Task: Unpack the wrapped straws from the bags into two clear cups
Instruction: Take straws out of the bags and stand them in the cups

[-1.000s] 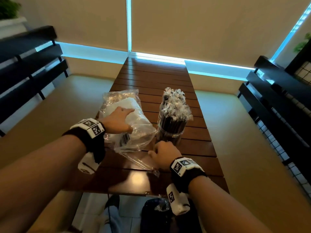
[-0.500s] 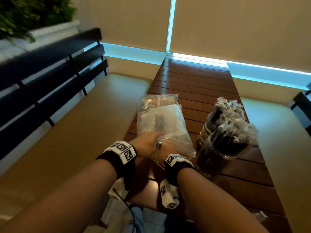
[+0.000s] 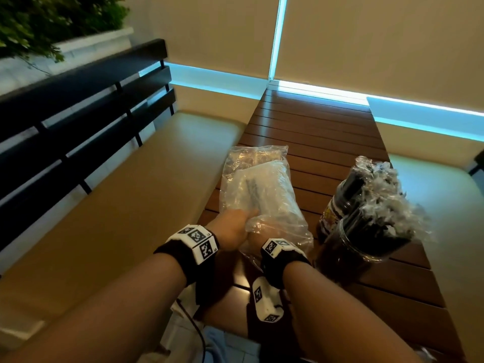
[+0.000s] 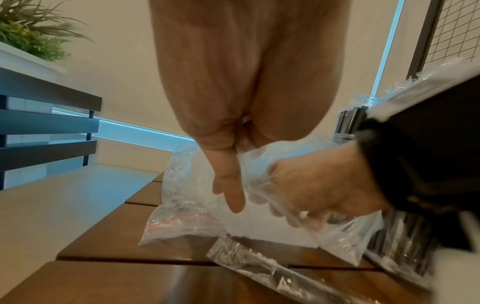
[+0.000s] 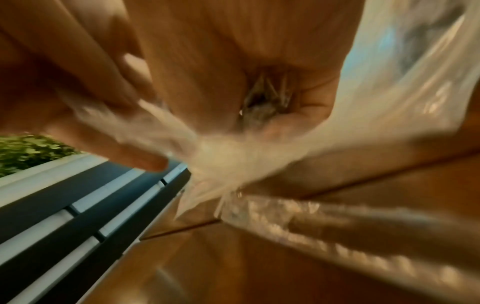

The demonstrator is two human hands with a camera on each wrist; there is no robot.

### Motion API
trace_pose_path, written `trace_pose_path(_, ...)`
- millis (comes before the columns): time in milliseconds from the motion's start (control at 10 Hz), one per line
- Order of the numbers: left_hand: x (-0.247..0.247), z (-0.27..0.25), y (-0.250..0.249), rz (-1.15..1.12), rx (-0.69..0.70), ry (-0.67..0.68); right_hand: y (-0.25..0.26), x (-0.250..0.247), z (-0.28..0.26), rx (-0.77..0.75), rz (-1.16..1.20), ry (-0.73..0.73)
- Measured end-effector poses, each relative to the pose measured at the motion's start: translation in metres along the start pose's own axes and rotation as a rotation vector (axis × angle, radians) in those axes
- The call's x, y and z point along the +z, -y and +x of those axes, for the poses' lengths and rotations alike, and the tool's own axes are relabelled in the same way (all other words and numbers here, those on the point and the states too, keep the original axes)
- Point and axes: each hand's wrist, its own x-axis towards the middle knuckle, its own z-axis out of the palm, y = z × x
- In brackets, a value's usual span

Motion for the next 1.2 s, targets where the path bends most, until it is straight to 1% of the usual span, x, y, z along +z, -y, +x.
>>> trace_pose_path(100,-0.002,0.009,-0.008,0.078,-0.049,0.009,-0.013,-0.019,-0.030,-0.002,-0.151,-0.163)
trace_pose_path(200,0.004,0.020,-0.014,0.110,-0.101,0.003,-0.023,-0.034,-0.062,0.020,-0.149,-0.220)
trace_pose_path(300,0.006,0.028,-0.021,0.156,-0.113,-0.025,-0.036,-0.055,-0.106,0.026,-0.214,-0.236)
trace_pose_path(400,0.004,0.032,-0.026,0.267,-0.137,-0.017,-0.045,-0.079,-0.158,0.004,-0.319,-0.181)
trace_pose_path(500,0.007,0.034,-0.032,0.340,-0.175,-0.019,-0.048,-0.094,-0.202,0.028,-0.456,-0.121)
trace_pose_path(600,0.013,0.029,-0.041,0.381,-0.225,-0.025,-0.052,-0.108,-0.238,0.047,-0.462,-0.184)
trace_pose_path(700,0.014,0.021,-0.047,0.340,-0.263,0.029,-0.062,-0.120,-0.265,0.030,-0.375,-0.301)
trace_pose_path(800,0.000,0.008,-0.067,0.204,-0.250,0.072,-0.074,-0.123,-0.267,-0.052,-0.200,-0.457)
trace_pose_path(900,-0.032,-0.017,-0.104,-0.359,-0.050,-0.014,-0.085,-0.106,-0.244,-0.135,-0.086,-0.683)
trace_pose_path(1000,-0.068,-0.042,-0.138,-1.063,0.227,0.044,-0.088,-0.080,-0.218,-0.202,-0.029,-0.839)
trace_pose_path(1100,-0.096,-0.052,-0.166,-1.506,0.300,-0.052,-0.082,-0.062,-0.201,-0.271,0.075,-0.953)
trace_pose_path(1200,-0.111,-0.057,-0.195,-1.634,0.159,-0.290,-0.074,-0.053,-0.192,-0.301,0.151,-0.956)
